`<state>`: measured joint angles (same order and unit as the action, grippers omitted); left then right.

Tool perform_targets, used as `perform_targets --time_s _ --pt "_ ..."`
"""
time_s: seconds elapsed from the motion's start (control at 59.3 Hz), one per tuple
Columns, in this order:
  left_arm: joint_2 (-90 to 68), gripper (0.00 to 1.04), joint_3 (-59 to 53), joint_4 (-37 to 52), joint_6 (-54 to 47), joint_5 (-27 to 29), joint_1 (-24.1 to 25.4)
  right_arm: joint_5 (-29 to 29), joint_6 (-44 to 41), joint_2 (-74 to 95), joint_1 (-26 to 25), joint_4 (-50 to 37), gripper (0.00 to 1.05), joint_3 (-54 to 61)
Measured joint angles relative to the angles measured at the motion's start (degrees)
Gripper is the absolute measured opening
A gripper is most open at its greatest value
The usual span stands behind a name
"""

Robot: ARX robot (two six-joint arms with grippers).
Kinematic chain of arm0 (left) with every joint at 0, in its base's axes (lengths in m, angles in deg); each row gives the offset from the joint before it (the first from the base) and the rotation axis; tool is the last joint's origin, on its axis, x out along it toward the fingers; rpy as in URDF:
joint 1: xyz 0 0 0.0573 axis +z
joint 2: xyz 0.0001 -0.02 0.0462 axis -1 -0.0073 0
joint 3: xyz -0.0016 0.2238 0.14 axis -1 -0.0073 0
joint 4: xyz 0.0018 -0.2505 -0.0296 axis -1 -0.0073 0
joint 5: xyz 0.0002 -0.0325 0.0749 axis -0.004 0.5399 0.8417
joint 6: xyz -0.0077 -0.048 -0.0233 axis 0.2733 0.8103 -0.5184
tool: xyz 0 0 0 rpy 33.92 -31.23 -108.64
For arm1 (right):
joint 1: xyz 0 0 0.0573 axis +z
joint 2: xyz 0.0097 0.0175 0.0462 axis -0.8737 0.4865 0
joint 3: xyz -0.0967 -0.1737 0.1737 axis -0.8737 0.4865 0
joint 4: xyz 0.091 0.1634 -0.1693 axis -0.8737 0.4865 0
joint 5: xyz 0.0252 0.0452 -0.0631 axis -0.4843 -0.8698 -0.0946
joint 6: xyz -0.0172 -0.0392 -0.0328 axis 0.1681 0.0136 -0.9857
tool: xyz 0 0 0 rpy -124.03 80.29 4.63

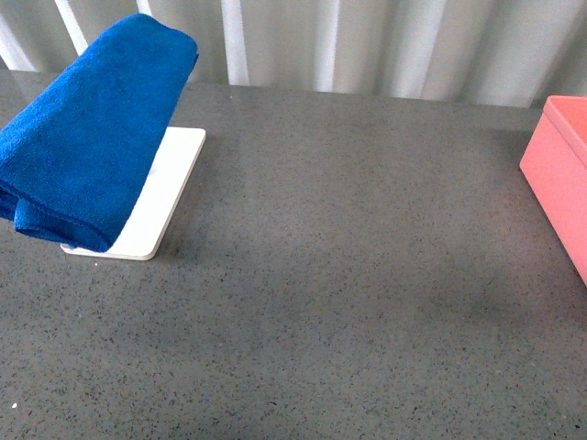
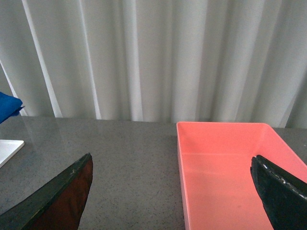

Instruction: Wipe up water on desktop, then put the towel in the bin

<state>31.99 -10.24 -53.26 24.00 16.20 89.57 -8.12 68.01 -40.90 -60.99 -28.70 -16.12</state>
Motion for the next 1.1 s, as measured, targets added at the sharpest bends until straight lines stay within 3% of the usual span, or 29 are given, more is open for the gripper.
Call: perform_targets --time_s 1.096 --pt "0.0 0.98 0.0 0.0 0.0 0.0 0.0 0.0 0.0 0.0 0.0 0.0 0.98 0.0"
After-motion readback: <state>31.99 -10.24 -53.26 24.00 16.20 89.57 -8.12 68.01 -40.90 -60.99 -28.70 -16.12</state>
